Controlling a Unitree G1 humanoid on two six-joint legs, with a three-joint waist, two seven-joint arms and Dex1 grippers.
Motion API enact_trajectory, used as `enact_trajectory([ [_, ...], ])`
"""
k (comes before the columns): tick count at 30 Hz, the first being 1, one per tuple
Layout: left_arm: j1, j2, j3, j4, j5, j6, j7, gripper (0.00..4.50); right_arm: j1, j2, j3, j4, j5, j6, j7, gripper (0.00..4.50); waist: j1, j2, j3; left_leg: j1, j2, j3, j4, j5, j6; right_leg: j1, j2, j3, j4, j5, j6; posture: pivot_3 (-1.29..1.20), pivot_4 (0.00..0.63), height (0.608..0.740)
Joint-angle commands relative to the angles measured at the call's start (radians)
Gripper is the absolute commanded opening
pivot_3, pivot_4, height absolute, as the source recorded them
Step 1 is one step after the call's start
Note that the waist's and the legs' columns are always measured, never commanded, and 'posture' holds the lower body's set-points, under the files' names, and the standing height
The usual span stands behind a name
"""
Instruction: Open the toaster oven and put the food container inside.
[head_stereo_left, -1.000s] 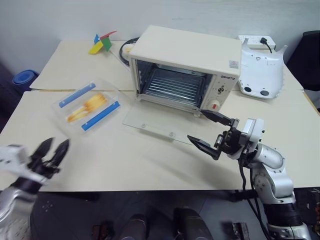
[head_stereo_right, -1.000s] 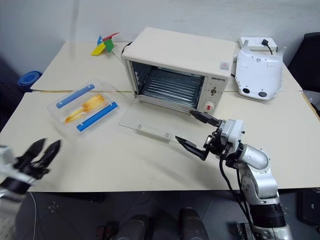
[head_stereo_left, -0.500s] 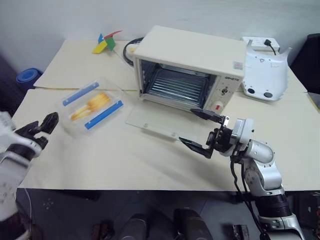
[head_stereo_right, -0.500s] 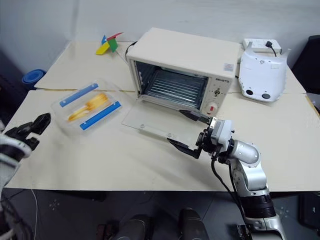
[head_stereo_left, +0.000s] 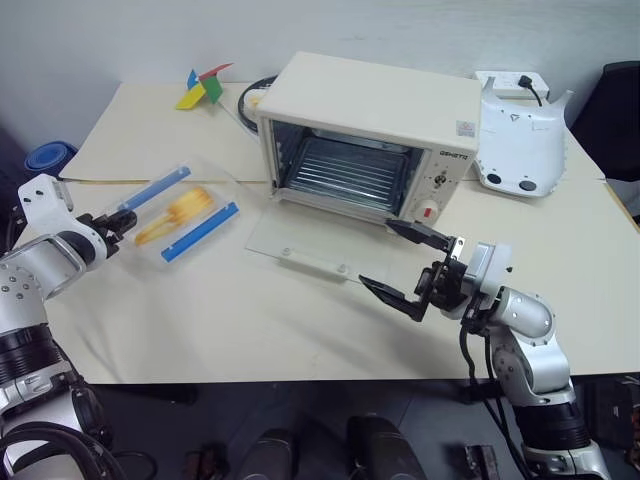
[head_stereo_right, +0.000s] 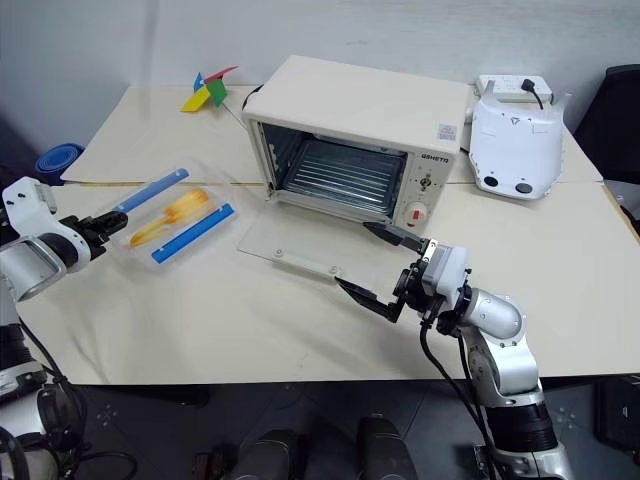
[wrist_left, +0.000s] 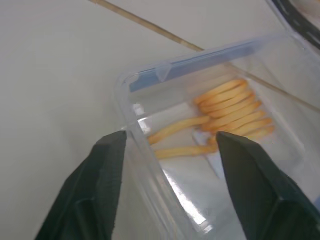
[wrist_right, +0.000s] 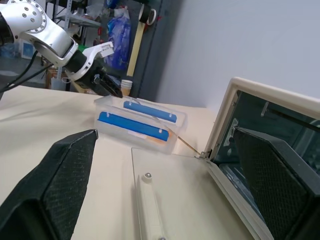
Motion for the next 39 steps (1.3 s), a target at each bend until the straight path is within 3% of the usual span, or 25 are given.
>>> enact_trajectory([
  [1, -0.012, -0.010, 0.005, 0.037, 0.033, 0.028, -0.009, 1.73, -0.011, -0.001, -0.015, -0.029, 0.004, -0.012, -0.015, 4.50, 0.001, 0.000, 0.000, 0.000, 0.000, 0.000, 0.000, 0.000, 0.000, 0.000, 0.000, 0.000, 0.000, 0.000, 0.000, 0.00, 0.150, 0.740],
  [6, -0.035, -0.001, -0.005, 0.061, 0.082, 0.008, -0.045, 0.17, -0.022, 0.002, -0.011, -0.021, 0.002, -0.014, -0.021, 4.50, 0.003, 0.000, 0.000, 0.000, 0.000, -0.001, 0.000, 0.000, 0.000, 0.000, 0.000, 0.000, 0.000, 0.000, 0.000, 0.00, 0.150, 0.740],
  [7, -0.039, 0.001, -0.007, 0.064, 0.090, 0.007, -0.053, 0.03, -0.023, 0.002, -0.011, -0.019, 0.002, -0.014, -0.022, 4.50, 0.003, 0.000, 0.000, 0.000, 0.000, -0.001, 0.001, 0.000, 0.000, 0.000, 0.000, 0.000, 0.000, 0.000, 0.000, 0.00, 0.150, 0.740],
  [18, -0.075, 0.068, -0.026, 0.068, 0.172, -0.005, -0.160, 0.03, -0.042, 0.010, -0.004, 0.006, -0.011, -0.012, -0.025, 4.50, 0.002, 0.000, 0.000, 0.000, 0.000, -0.001, 0.001, 0.000, 0.000, 0.000, 0.000, -0.001, 0.000, 0.000, 0.000, 0.00, 0.150, 0.740],
  [21, -0.069, 0.082, -0.032, 0.057, 0.179, 0.016, -0.188, 0.56, -0.035, 0.010, -0.002, 0.004, -0.012, -0.010, -0.024, 4.50, -0.002, 0.000, 0.000, -0.001, 0.000, -0.001, 0.000, 0.000, 0.000, 0.000, 0.000, 0.000, 0.000, 0.000, 0.000, 0.00, 0.150, 0.740],
  [30, -0.062, 0.050, 0.023, -0.022, 0.213, 0.120, -0.124, 3.33, -0.020, 0.010, -0.002, 0.002, -0.011, -0.011, -0.020, 4.50, -0.004, 0.000, 0.000, -0.002, 0.000, -0.001, 0.000, 0.000, 0.000, -0.001, 0.000, 0.000, 0.000, 0.000, 0.000, 0.00, 0.150, 0.740],
  [35, -0.037, 0.009, 0.007, 0.004, 0.230, 0.125, -0.144, 3.33, -0.024, 0.012, 0.002, 0.006, -0.011, -0.011, -0.015, 4.50, -0.002, 0.000, 0.000, -0.002, 0.000, -0.001, 0.000, 0.000, 0.000, -0.001, 0.000, 0.000, 0.000, 0.000, 0.000, 0.00, 0.150, 0.740],
  [39, -0.049, 0.004, 0.015, 0.030, 0.262, 0.093, -0.141, 2.44, -0.034, 0.006, -0.007, 0.016, -0.009, -0.014, -0.011, 4.50, -0.004, -0.001, 0.000, -0.002, 0.000, -0.001, 0.000, 0.000, 0.000, -0.001, 0.000, -0.001, 0.000, 0.000, 0.000, 0.00, 0.150, 0.740],
])
